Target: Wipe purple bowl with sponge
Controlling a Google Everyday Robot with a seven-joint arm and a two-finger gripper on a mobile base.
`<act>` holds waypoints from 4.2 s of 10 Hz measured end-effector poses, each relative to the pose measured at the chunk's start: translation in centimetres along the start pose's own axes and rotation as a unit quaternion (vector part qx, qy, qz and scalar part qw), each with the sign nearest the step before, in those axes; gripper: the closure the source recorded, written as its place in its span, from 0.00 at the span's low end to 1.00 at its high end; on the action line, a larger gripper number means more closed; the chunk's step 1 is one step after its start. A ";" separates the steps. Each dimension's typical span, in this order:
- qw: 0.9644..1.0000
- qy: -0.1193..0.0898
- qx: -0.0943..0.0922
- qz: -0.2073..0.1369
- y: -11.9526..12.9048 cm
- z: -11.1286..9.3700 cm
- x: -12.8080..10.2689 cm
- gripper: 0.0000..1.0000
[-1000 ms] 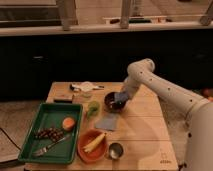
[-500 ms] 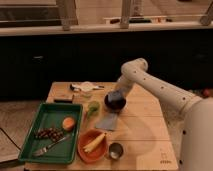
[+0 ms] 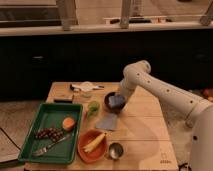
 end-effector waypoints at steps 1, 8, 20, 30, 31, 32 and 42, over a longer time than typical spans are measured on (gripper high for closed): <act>1.000 0.002 -0.005 0.007 1.0 -0.2 0.6 1.00; 0.999 0.021 0.017 0.029 -1.2 1.5 3.5 1.00; 0.999 -0.019 0.007 -0.046 0.6 0.0 1.0 1.00; 0.995 -0.038 0.036 -0.089 -4.5 1.0 -1.1 1.00; 0.994 -0.044 0.035 -0.097 -4.0 0.9 -1.8 1.00; 0.993 -0.050 0.032 -0.103 -3.2 0.6 -2.6 1.00; 0.999 -0.025 0.013 -0.043 -2.6 2.0 2.7 1.00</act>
